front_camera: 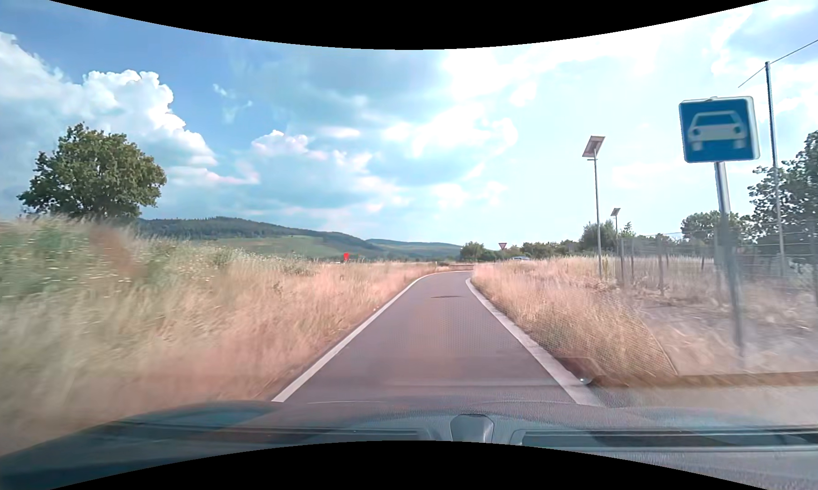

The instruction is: Follow the waypoints while adhering to traffic rules and regulations

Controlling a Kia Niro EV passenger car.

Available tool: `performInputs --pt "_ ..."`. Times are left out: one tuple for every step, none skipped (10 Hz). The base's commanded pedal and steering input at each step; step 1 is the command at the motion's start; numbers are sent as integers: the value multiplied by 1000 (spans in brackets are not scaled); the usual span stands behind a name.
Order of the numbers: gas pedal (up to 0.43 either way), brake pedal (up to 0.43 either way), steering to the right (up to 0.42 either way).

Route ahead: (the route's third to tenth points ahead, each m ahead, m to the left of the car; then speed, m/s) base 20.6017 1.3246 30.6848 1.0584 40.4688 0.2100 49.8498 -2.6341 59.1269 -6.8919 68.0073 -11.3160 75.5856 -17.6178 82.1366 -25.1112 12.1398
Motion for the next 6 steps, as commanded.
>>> performInputs --pt "0 0 -5" --pt "0 0 -5" --pt "0 0 -4" --pt "0 0 -4" --pt "0 0 -2" --pt "0 0 3"
